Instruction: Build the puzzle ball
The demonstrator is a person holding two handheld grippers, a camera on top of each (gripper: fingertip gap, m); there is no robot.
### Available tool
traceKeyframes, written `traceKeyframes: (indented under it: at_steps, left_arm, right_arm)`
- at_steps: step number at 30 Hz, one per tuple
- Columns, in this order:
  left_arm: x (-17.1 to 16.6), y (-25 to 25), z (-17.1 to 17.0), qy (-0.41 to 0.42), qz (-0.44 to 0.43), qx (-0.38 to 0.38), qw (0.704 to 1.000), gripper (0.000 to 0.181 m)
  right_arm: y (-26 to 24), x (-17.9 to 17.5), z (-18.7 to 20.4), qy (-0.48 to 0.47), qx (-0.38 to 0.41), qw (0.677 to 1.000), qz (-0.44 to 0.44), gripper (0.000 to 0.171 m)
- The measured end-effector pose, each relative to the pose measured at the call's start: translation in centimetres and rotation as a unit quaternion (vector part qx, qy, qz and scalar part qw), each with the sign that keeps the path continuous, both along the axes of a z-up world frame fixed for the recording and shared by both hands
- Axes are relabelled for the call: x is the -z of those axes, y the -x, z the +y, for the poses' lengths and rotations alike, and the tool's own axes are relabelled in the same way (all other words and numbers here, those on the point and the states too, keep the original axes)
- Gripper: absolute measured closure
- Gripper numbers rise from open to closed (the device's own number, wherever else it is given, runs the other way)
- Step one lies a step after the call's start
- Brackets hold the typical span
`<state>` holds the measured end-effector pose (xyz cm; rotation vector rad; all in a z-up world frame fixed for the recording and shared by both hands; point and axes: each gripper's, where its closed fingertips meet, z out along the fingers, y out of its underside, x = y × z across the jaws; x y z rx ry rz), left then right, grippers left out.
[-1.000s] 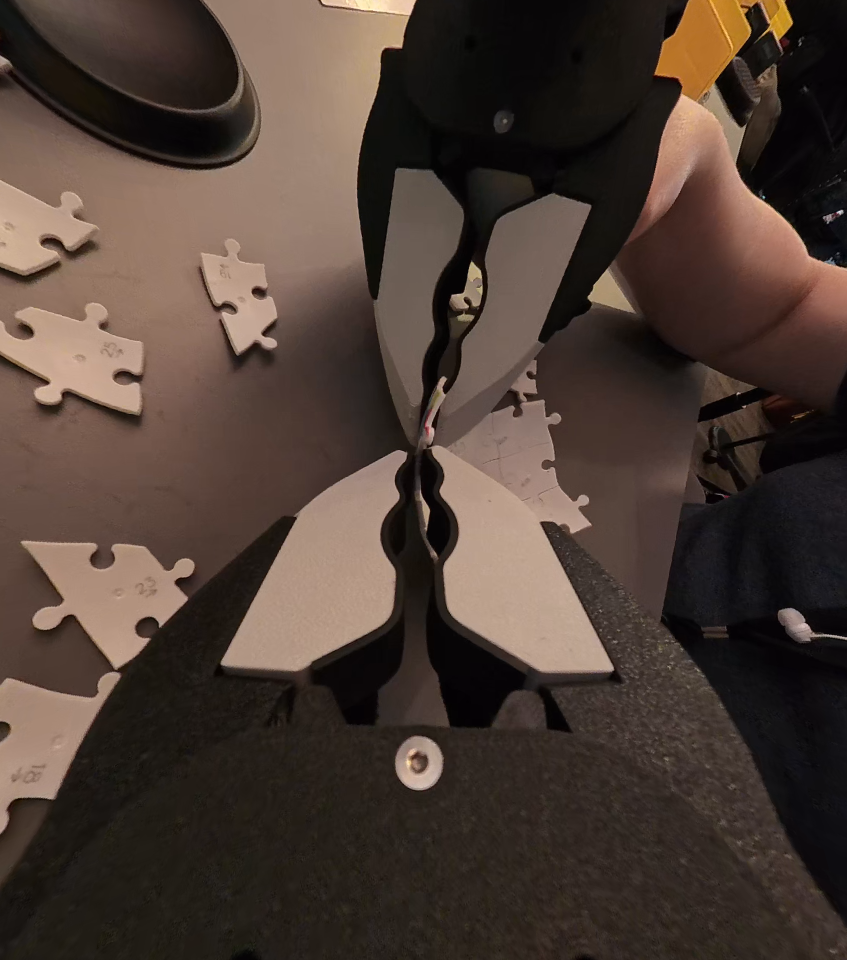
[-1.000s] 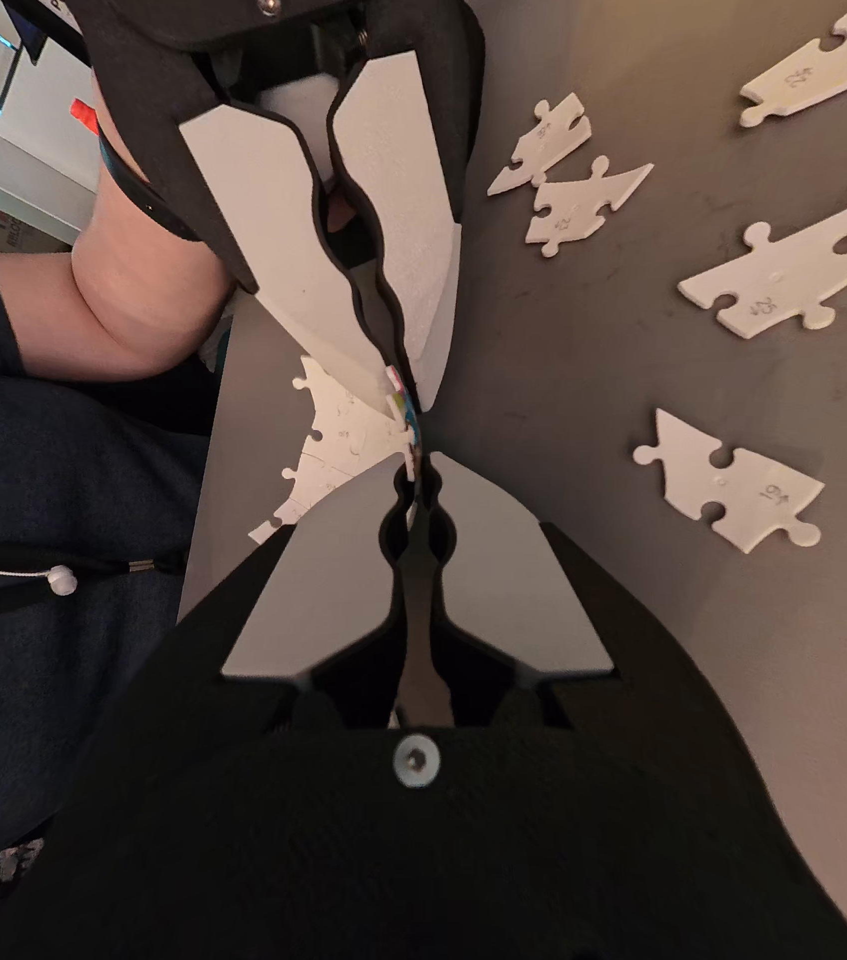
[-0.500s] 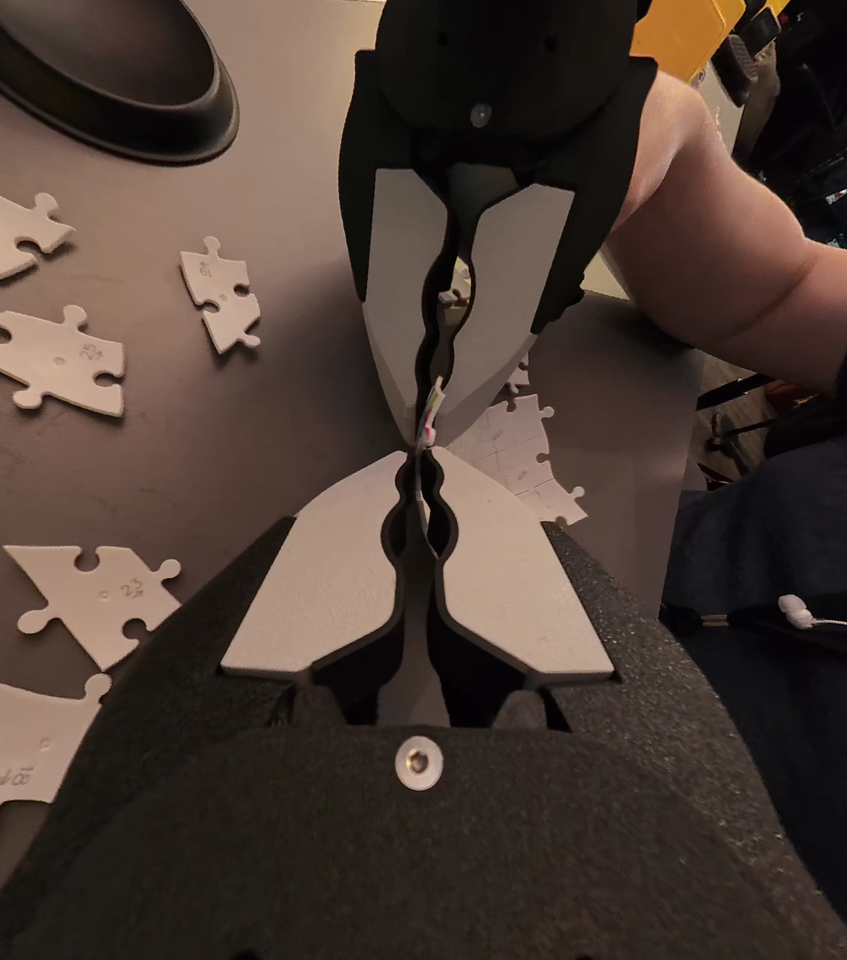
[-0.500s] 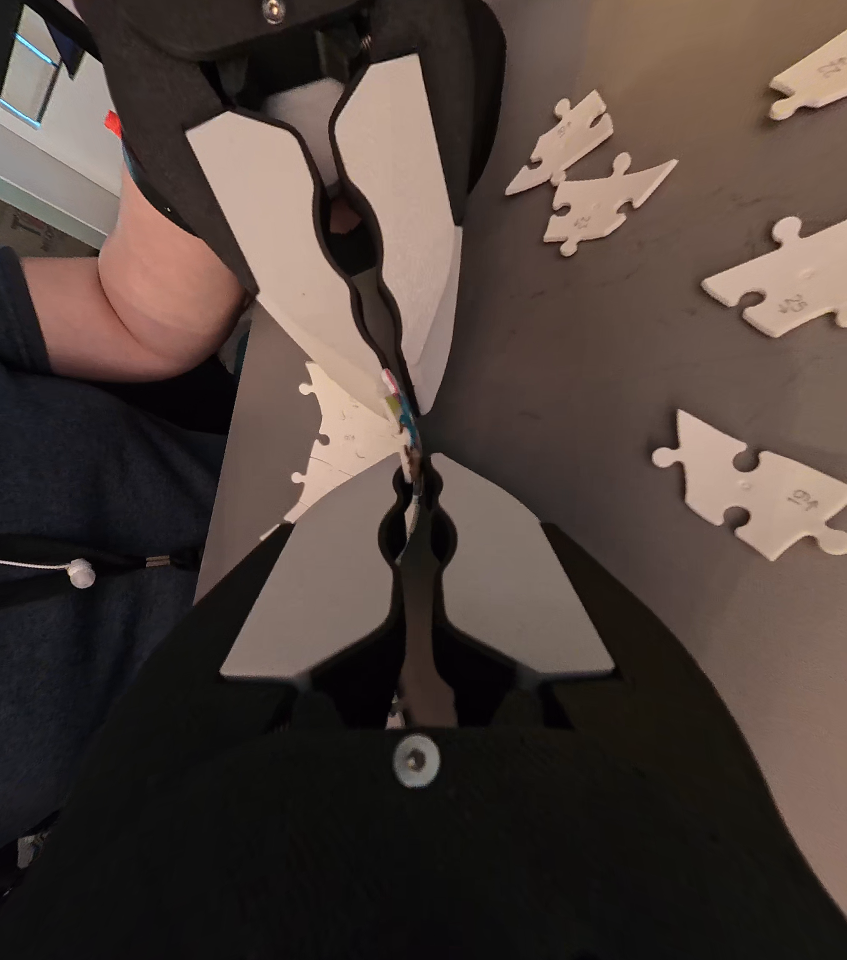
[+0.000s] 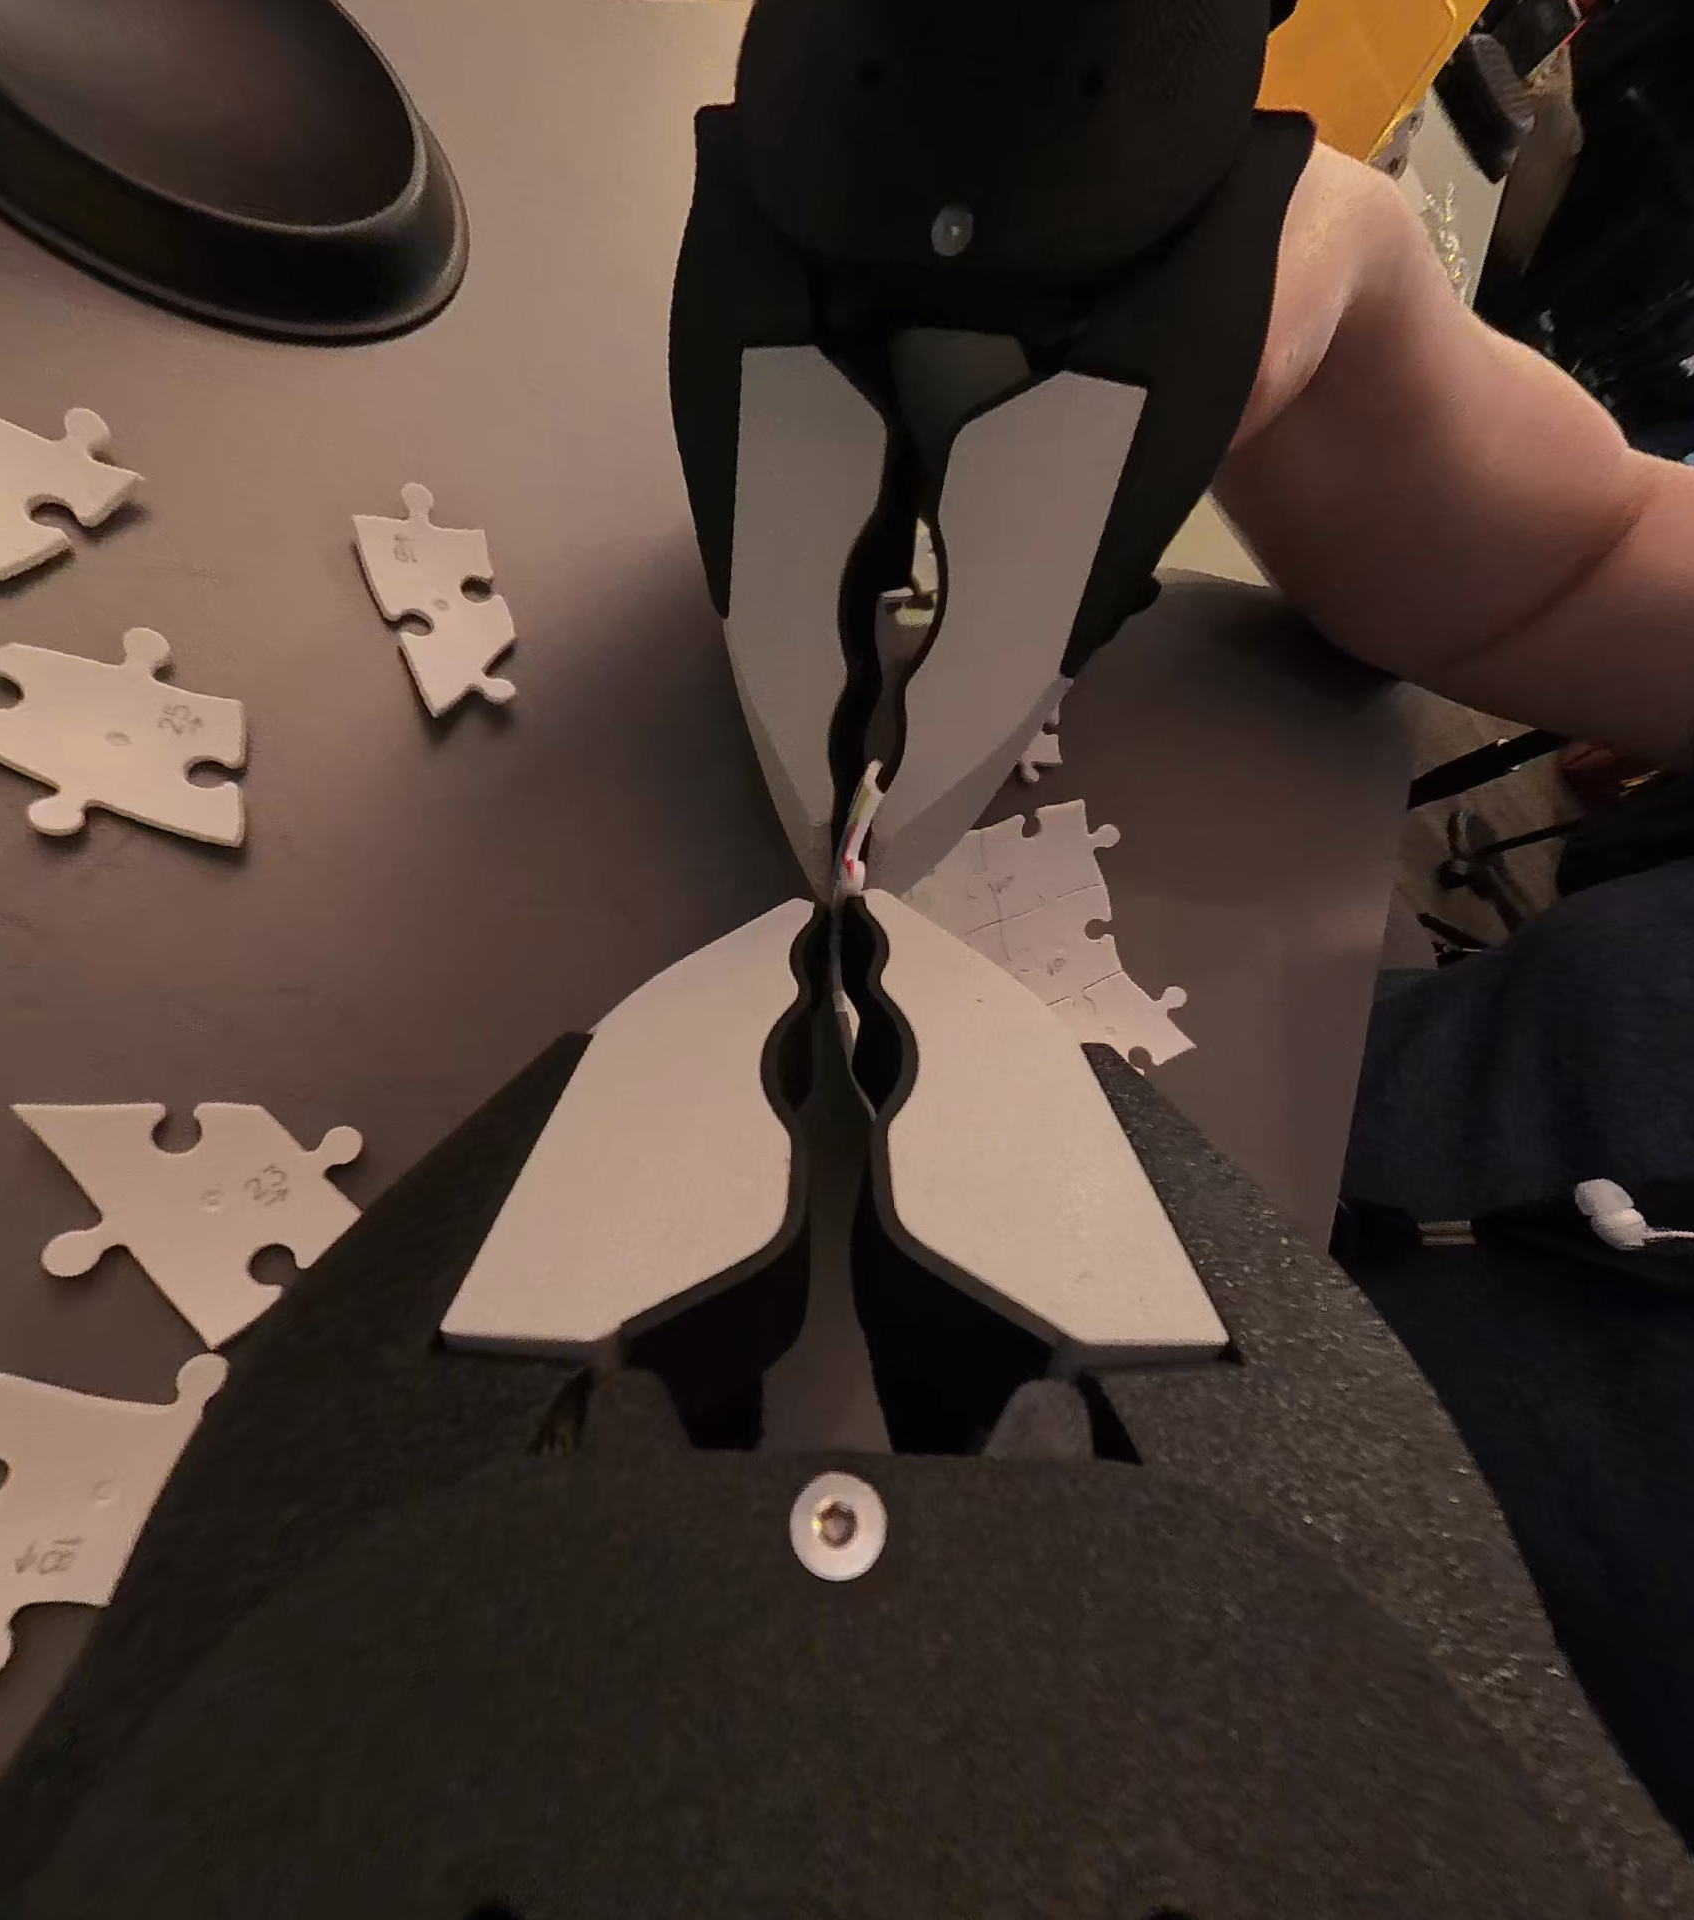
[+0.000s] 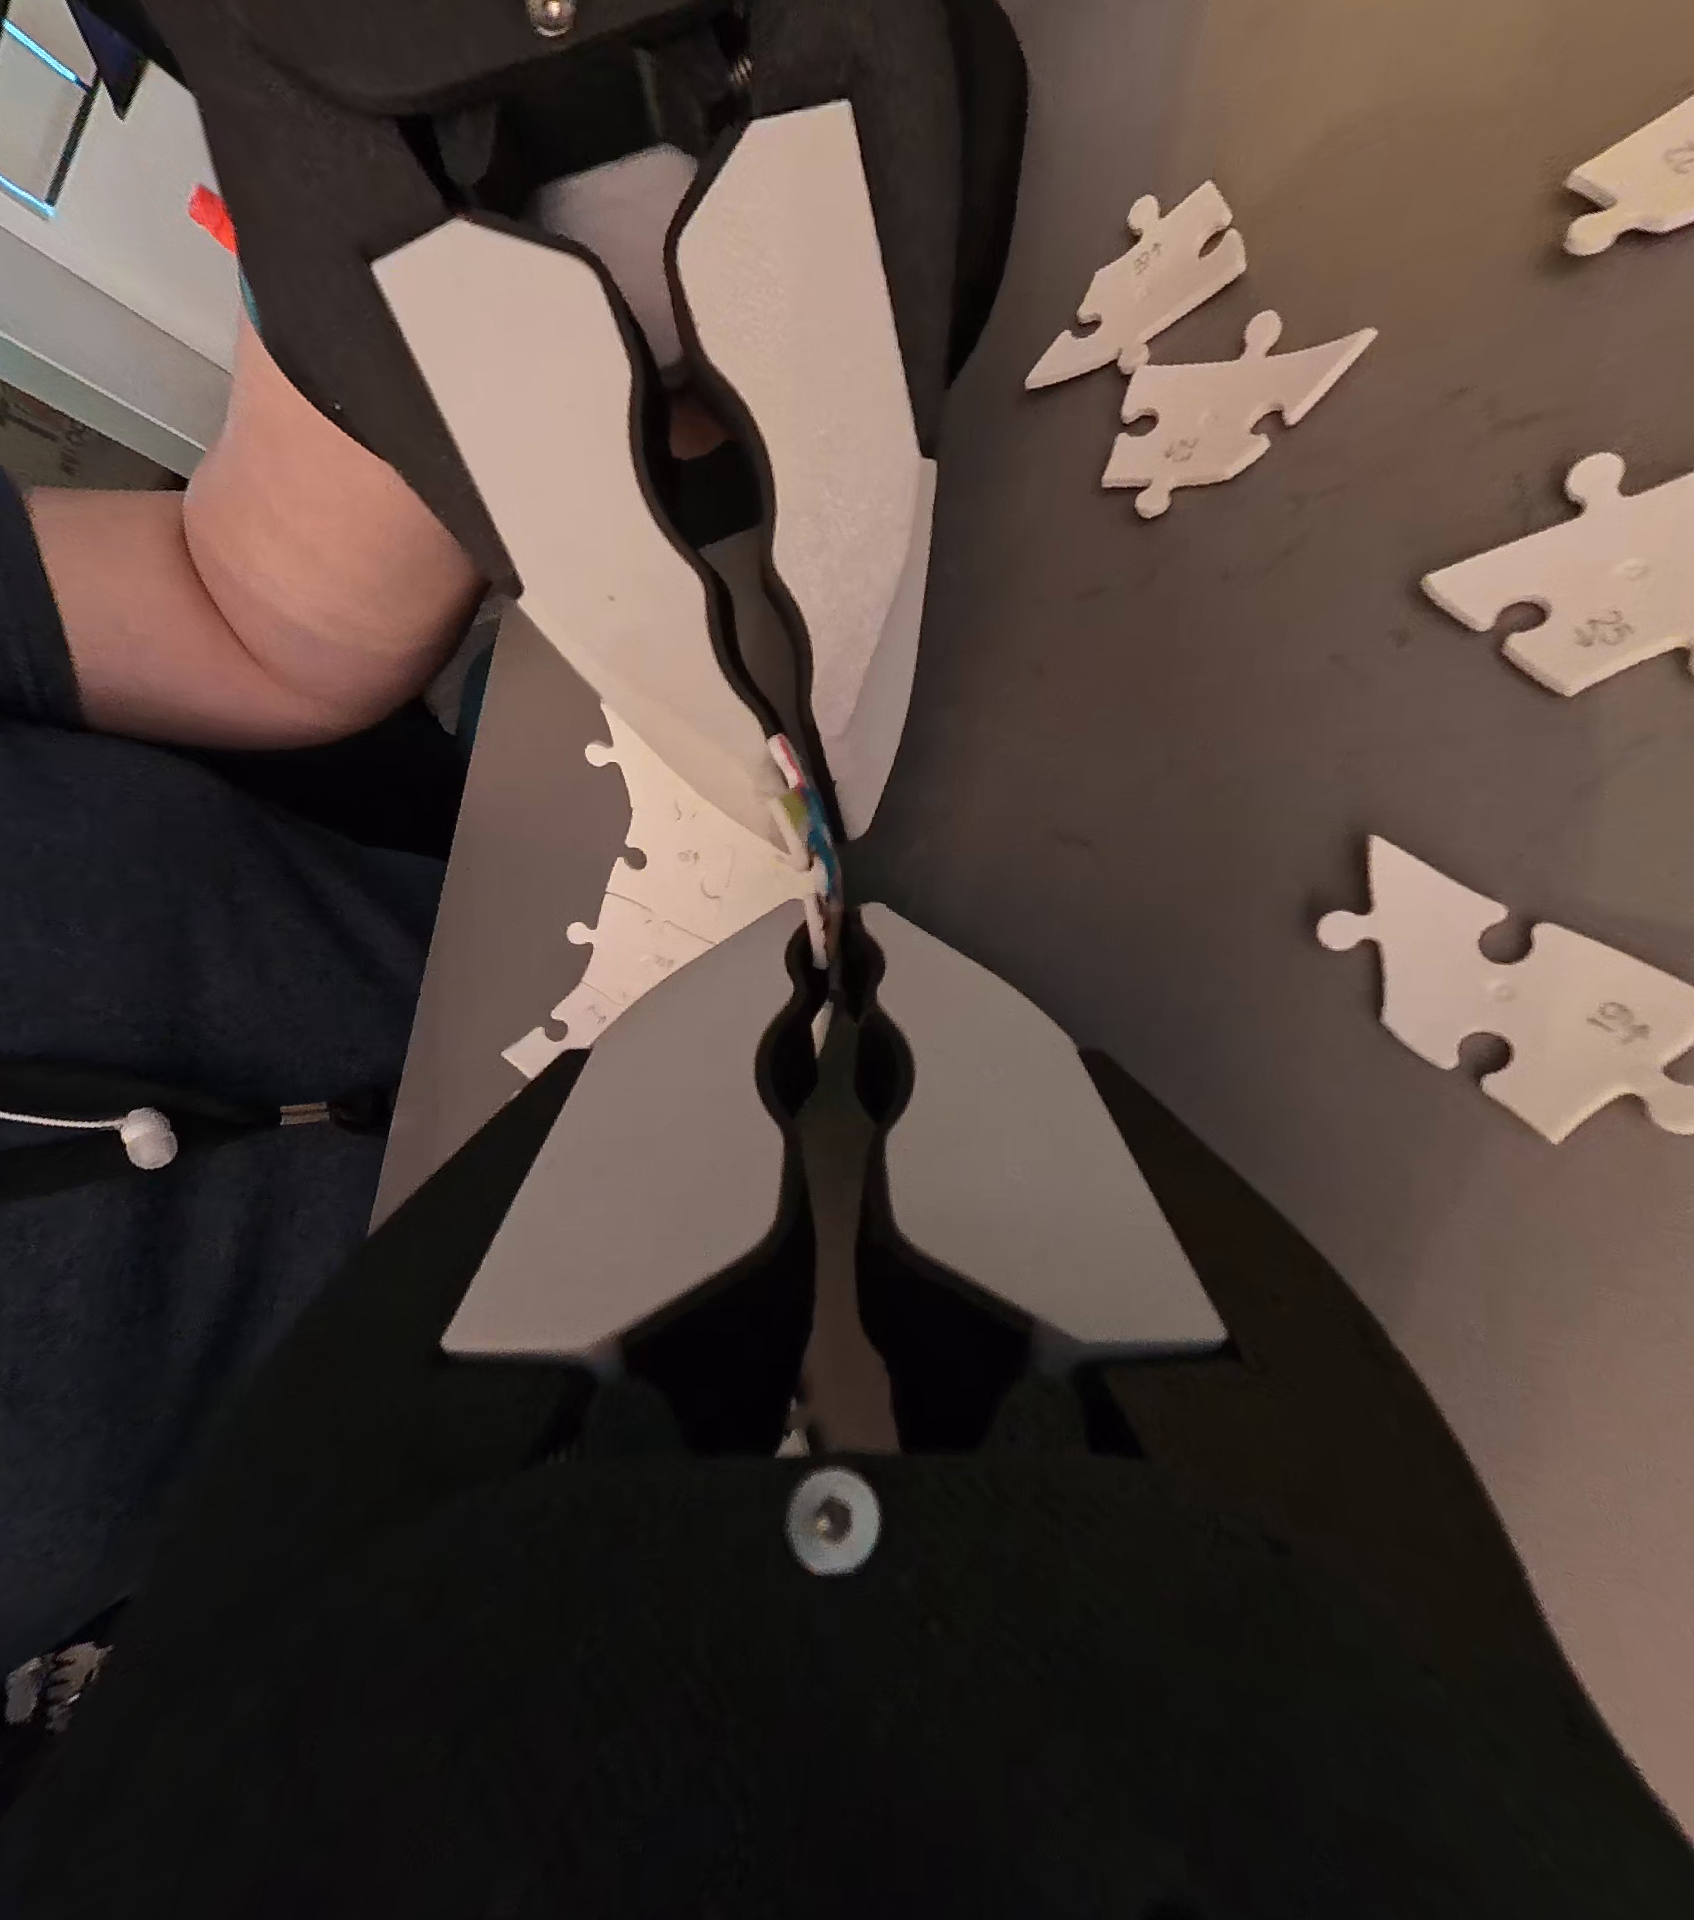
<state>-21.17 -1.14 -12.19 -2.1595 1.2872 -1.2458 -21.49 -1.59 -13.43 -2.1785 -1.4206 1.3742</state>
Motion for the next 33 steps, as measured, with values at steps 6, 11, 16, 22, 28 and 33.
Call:
traceKeyframes:
  at_steps: [6, 11, 16, 22, 28, 33]
  left_arm:
    - [0.0, 0.0, 0.1, 0.004, 0.0, -0.003, 1.0, 0.179]
    - [0.2, 0.4, 0.3, -0.02, 0.02, -0.001, 1.0, 0.179]
    - [0.3, 0.4, 0.3, -0.026, 0.018, -0.001, 1.0, 0.178]
    - [0.6, 0.6, 0.0, -0.006, 0.035, -0.009, 0.999, 0.171]
    - [0.6, 1.0, 0.0, -0.004, 0.031, -0.024, 0.999, 0.179]
    - [0.7, 0.9, 0.0, -0.005, 0.028, -0.021, 0.999, 0.179]
  right_arm:
    - [0.1, 0.0, 0.1, -0.001, 0.003, 1.0, 0.008, 0.168]
    - [0.4, -0.1, 1.1, -0.04, 0.023, 0.999, 0.015, 0.161]
    - [0.5, -1.1, 1.1, -0.055, 0.017, 0.998, 0.034, 0.166]
    - [0.3, -0.5, 1.1, -0.054, 0.013, 0.998, 0.023, 0.168]
    - [0.2, -1.0, 1.2, -0.04, 0.02, 0.998, 0.038, 0.163]
    - [0.6, -0.5, 1.1, -0.049, 0.015, 0.998, 0.032, 0.167]
